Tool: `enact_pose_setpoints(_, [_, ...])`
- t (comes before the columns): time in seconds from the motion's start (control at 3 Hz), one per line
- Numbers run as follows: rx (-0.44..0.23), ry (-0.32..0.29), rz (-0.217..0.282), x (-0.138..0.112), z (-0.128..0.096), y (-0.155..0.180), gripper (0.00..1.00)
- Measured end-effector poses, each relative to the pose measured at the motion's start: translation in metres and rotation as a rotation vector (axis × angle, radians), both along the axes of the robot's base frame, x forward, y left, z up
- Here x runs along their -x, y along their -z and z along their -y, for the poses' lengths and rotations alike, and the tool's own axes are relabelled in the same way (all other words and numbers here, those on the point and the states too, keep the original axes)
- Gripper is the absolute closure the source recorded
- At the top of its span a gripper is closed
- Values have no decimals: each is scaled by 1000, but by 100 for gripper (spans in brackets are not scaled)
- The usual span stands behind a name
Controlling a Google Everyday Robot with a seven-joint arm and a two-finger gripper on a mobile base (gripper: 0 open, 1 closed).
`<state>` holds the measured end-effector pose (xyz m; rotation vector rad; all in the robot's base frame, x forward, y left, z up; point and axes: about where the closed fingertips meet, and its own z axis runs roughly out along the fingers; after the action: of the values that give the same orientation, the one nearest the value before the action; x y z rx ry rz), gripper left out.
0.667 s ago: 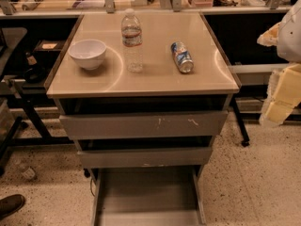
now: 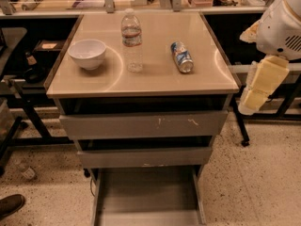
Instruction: Place water bottle into bottom drawer
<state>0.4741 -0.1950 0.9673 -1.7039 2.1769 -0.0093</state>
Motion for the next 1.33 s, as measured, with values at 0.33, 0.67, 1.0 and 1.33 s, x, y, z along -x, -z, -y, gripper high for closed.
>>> enact_pose_setpoints(0.33, [0,0,0,0,0,0,0])
enact_pose_setpoints(0.67, [-14,-2,14,-9,-7,4,0])
enact_pose_setpoints(1.0, [-92,7,43,-42,-30,5,0])
enact_pose_setpoints(1.33, [-143,0,58,-76,-52,6,0])
